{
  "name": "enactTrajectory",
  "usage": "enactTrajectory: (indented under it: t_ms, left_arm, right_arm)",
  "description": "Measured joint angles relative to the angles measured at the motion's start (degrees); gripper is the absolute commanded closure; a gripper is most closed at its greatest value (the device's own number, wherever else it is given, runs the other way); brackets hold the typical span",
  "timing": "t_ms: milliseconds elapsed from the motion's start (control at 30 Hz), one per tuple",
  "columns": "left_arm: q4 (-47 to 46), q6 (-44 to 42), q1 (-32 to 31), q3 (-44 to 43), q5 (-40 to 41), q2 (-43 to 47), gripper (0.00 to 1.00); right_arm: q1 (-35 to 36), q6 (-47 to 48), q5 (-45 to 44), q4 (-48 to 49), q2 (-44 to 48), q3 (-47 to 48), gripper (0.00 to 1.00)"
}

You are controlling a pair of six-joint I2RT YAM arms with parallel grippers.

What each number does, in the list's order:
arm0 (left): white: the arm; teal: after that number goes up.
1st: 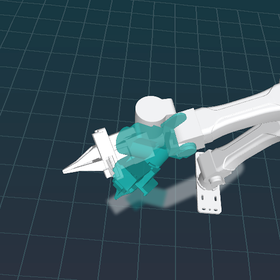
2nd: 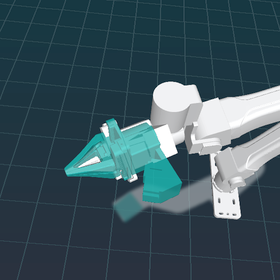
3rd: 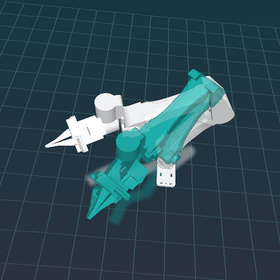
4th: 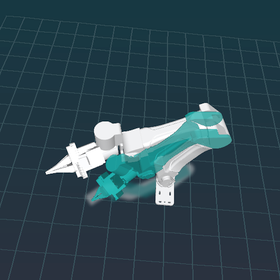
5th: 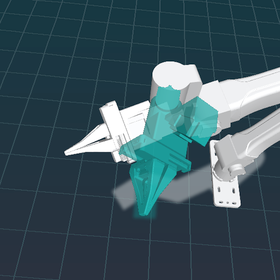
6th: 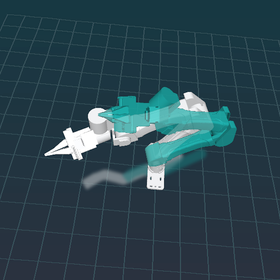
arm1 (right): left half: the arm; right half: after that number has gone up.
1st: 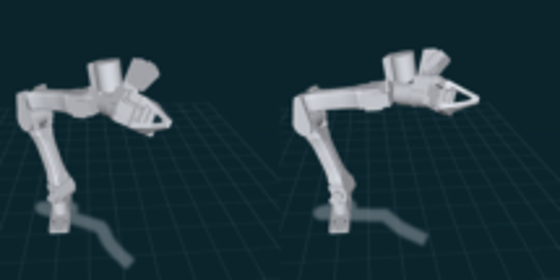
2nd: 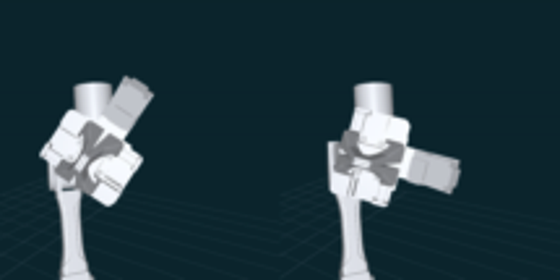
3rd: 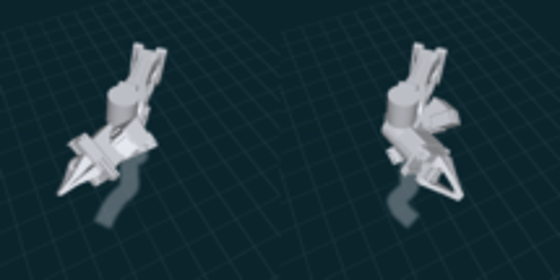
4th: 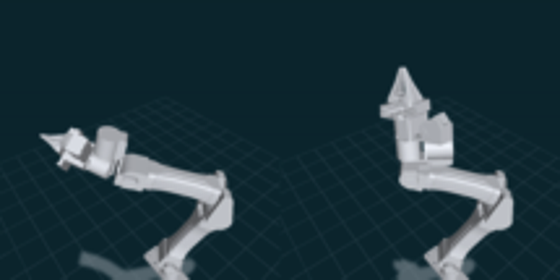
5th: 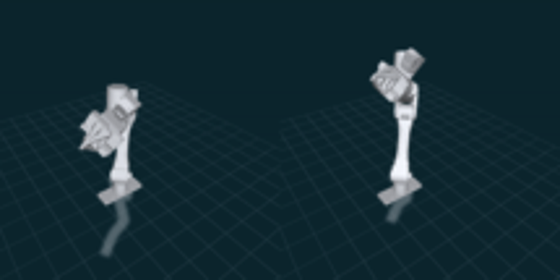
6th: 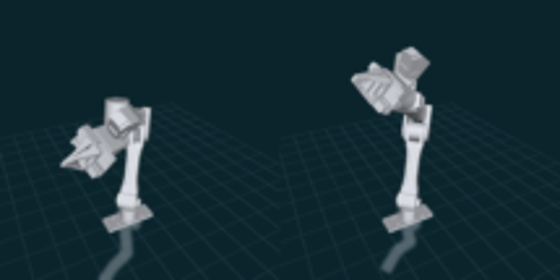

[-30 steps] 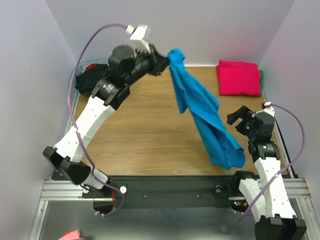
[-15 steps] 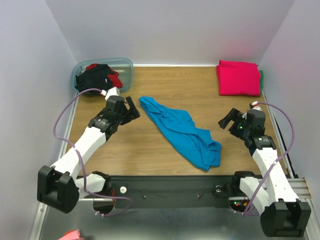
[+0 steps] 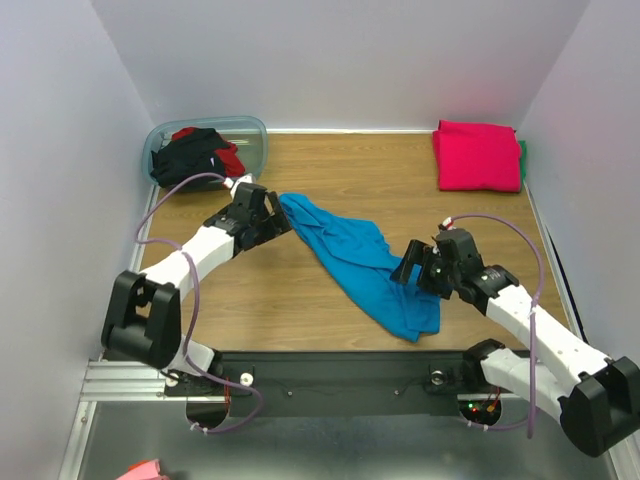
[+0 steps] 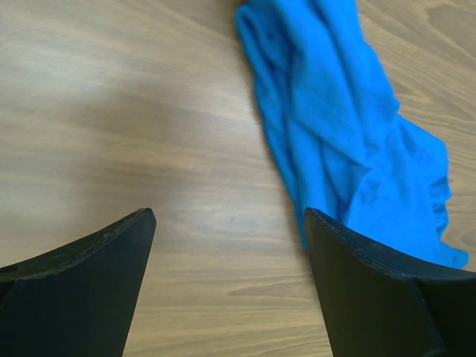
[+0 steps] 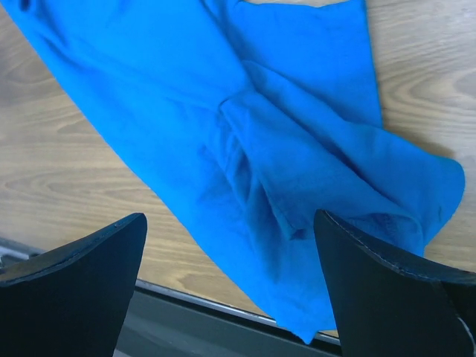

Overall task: Fold and stack the t-shirts
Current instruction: Flatten the tshirt out

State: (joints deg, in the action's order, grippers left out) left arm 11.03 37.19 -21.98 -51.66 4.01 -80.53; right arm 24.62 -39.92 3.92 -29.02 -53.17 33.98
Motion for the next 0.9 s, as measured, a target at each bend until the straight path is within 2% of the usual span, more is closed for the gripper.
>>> enactTrajectory:
  t_ms: [333,500,633,733,767,833,867,900]
  left_arm:
    - [-5.1,-0.5,0.0,-11.2,-7.6,-15.8,0.28]
    - [-5.2,-1.2,0.0,-15.8,-8.7,-21.6,0.43]
    - [-5.0,-1.4,0.0,-18.5,-8.9,-24.6,0.44]
    - [-4.8,-1.7,0.0,-20.6,-8.8,-26.2,0.55]
    - [-4.7,-1.8,0.0,-21.0,-8.7,-26.5,0.65]
    - [-4.4,-2.1,0.0,-22.3,-8.6,-27.3,0.71]
    - [-4.3,-2.3,0.0,-22.6,-8.6,-27.4,0.83]
    - [-4.0,-2.3,0.0,-22.9,-8.5,-27.5,0.9]
  right_arm:
    - [0.2,-4.7,-4.2,-1.0,-2.0,0.0,0.0]
    - [0.2,-5.4,-6.3,-2.4,-1.9,0.0,0.0]
    - [0.2,-5.4,-6.6,-2.9,-2.0,0.0,0.0]
    - [0.2,-5.5,-6.7,-3.3,-2.0,0.0,0.0]
    - [0.2,-5.6,-6.7,-3.5,-1.9,0.0,0.0]
    - [0.2,-5.6,-6.7,-3.7,-1.9,-0.1,0.0]
    - [0.2,-5.6,-6.6,-3.8,-1.7,-0.2,0.0]
    - [0.2,-5.6,-6.6,-3.9,-1.6,-0.2,0.0]
